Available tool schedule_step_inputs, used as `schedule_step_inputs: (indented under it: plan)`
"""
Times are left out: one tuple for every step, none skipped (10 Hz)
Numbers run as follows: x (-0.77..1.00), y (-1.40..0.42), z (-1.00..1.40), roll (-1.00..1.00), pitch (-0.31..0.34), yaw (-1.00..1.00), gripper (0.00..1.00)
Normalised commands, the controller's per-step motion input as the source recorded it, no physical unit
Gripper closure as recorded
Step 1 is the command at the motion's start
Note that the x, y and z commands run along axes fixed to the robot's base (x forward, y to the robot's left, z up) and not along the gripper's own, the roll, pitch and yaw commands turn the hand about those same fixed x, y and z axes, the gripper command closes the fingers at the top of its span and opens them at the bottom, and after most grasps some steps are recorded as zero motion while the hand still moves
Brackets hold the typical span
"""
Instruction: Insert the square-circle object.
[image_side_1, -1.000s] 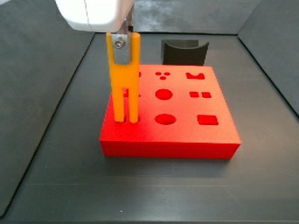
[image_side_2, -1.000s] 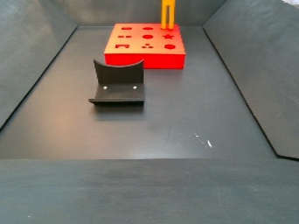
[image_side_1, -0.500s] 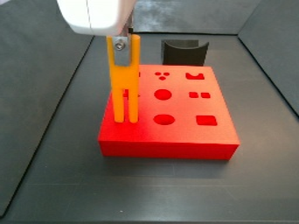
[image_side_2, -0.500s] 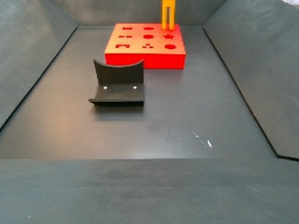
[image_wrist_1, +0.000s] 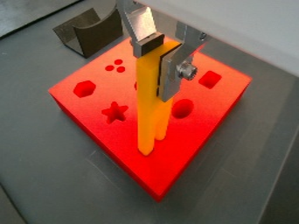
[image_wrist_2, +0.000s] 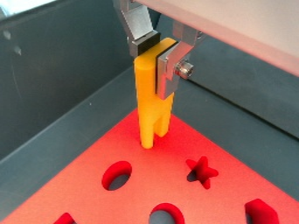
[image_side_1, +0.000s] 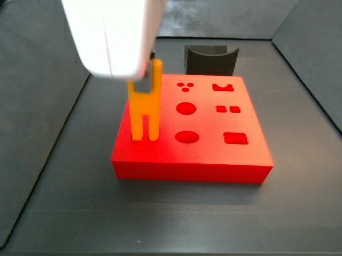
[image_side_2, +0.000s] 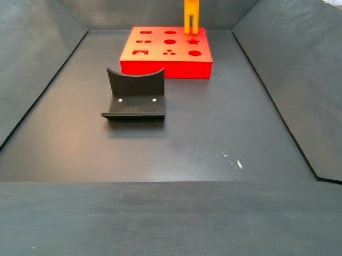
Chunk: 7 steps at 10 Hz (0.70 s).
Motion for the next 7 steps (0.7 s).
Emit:
schedule_step_inputs:
  plan:
    - [0.23, 0.01, -0.96, -0.01, -0.093, 0.00, 1.00]
    - [0.11, 0.00, -0.89, -0.13, -0.044, 0.00, 1.00]
    - [0.04, -0.10, -0.62, -0.24, -0.020, 0.00, 1.00]
    - [0.02, -0.06, -0.65, -0.23, -0.026, 0.00, 1.00]
    - [0.00, 0.00, -0.68, -0.11, -0.107, 0.00, 1.00]
    - [0.00, 0.00, -0.07, 0.00, 0.000, 0.00, 1.00]
    - [0.00, 0.00, 0.00, 0.00, 0.000, 0.00, 1.00]
